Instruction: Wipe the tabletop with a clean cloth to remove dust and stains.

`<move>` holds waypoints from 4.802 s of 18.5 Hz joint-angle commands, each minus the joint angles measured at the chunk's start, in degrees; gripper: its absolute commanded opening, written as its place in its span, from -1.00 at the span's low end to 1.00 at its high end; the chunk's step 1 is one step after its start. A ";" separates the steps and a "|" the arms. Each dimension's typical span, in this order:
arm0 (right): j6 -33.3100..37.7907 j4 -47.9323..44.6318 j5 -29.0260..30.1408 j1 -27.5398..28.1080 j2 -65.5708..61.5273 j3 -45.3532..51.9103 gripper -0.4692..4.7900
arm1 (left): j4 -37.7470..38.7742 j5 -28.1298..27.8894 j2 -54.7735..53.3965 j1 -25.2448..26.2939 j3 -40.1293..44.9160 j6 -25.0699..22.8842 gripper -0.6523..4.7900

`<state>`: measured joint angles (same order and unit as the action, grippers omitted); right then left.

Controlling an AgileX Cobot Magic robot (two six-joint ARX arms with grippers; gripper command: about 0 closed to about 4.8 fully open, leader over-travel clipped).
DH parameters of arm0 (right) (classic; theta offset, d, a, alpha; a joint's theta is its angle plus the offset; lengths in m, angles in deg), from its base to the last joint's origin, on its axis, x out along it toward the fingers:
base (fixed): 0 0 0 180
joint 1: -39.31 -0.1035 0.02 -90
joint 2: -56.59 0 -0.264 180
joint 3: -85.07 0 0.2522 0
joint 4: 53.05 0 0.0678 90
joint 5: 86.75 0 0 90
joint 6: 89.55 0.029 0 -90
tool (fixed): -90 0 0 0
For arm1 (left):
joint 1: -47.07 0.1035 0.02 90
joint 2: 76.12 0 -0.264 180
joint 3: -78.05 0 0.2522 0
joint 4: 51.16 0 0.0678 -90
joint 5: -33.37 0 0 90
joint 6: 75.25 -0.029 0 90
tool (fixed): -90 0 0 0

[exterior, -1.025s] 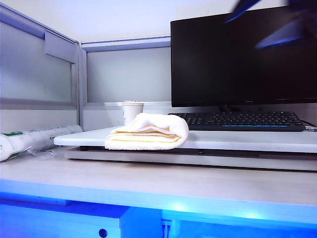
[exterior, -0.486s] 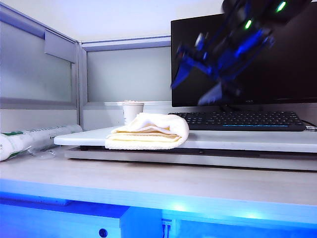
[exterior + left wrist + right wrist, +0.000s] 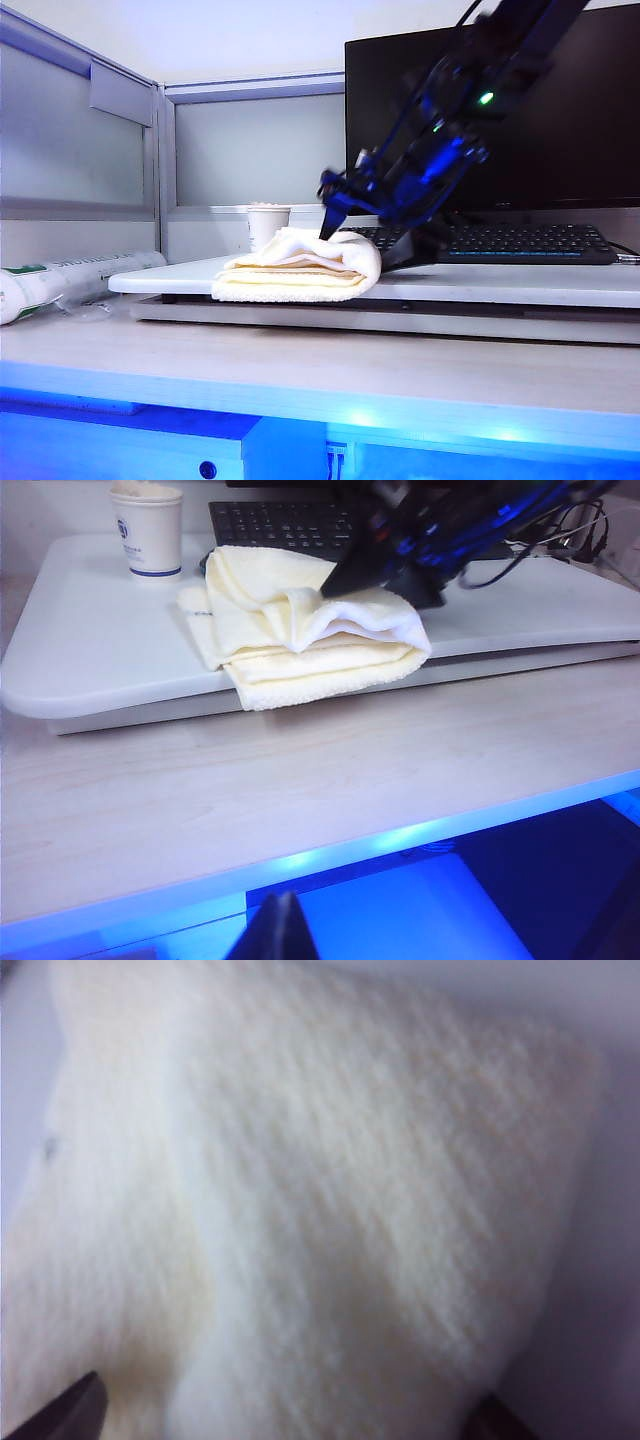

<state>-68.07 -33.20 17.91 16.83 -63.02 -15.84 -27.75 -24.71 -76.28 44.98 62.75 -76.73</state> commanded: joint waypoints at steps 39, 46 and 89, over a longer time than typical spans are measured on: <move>-9.99 18.56 -10.95 38.03 27.82 29.05 -0.86 | -0.33 -1.29 -0.04 0.07 -0.09 -0.02 -0.78; -9.25 13.20 -10.71 33.07 27.30 29.07 -0.86 | -0.33 -1.29 -0.04 0.07 -0.09 -0.02 -0.78; -2.45 20.70 -11.74 11.28 2.67 -0.07 -0.86 | -0.33 -1.27 -0.04 0.07 -0.09 -0.02 -0.78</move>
<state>-70.15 -15.93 8.42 26.75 -61.12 -18.80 -27.77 -26.00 -76.30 44.98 62.75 -76.75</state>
